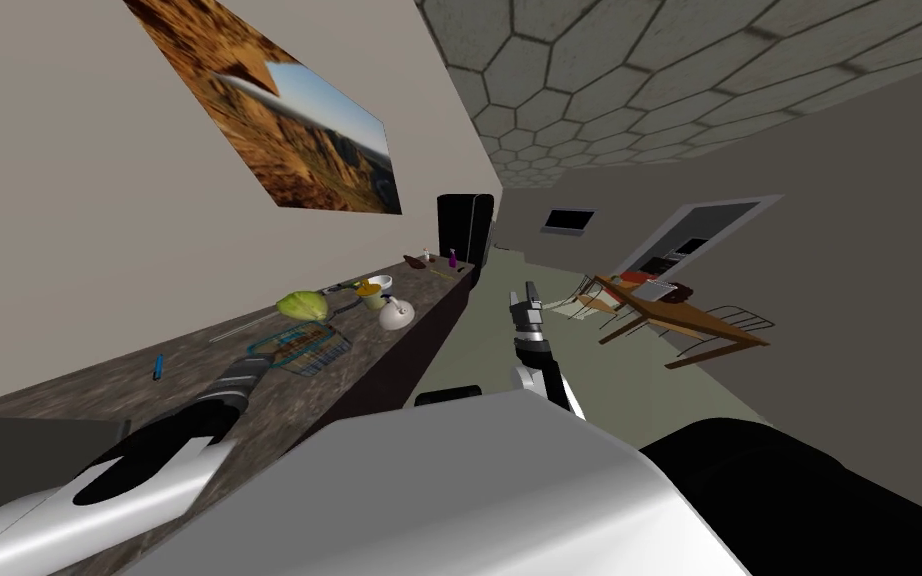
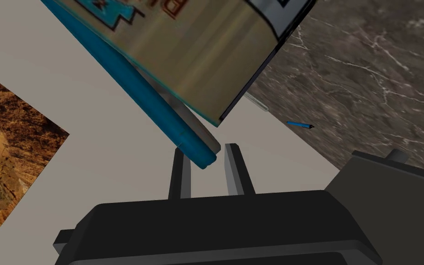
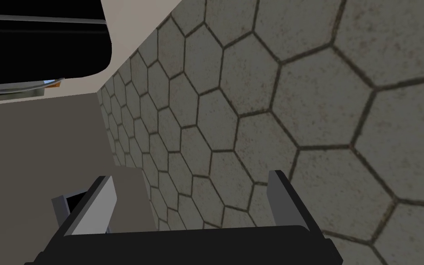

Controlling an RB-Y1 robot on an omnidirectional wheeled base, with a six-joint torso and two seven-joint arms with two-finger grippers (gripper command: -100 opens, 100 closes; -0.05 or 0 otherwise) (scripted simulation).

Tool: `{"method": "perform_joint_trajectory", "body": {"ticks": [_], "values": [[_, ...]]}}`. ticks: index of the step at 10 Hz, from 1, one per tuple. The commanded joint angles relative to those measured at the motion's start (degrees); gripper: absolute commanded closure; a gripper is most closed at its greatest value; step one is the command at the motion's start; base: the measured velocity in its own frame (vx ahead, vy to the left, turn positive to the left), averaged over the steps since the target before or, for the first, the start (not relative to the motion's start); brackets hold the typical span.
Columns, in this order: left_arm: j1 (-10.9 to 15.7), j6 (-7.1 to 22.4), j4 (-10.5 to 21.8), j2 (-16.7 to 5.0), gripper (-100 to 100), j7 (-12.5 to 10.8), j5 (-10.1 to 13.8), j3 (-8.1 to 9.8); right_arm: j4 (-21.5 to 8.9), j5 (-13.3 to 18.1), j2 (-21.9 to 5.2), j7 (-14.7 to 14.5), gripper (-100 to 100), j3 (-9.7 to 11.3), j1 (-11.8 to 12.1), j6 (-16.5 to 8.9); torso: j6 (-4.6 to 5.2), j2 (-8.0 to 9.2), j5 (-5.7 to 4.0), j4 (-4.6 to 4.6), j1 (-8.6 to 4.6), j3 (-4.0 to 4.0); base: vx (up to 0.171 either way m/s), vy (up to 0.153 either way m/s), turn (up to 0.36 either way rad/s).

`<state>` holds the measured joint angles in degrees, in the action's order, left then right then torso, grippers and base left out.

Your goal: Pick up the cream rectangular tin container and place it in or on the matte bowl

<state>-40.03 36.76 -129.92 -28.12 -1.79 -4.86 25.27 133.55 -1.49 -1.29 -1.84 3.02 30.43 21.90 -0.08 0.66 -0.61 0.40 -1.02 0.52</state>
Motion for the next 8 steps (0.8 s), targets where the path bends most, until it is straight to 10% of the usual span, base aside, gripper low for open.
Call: {"method": "perform_joint_trajectory", "body": {"ticks": [1,8], "values": [[0.9,1.0,0.0,-1.0,100,-0.7,1.1,2.84,0.0,0.0,0.0,0.0,0,0.0,0.0,0.0,0.0,0.0,0.0,0.0,0.0,0.0,-0.054,-0.112,-0.028],[4.8,6.5,2.5,-6.1,100,-3.7,6.6,15.09,0.0,0.0,0.0,0.0,0,0.0,0.0,0.0,0.04,0.0,-0.4,0.22,-0.33,0.12,-0.027,-0.086,-0.057]]}}
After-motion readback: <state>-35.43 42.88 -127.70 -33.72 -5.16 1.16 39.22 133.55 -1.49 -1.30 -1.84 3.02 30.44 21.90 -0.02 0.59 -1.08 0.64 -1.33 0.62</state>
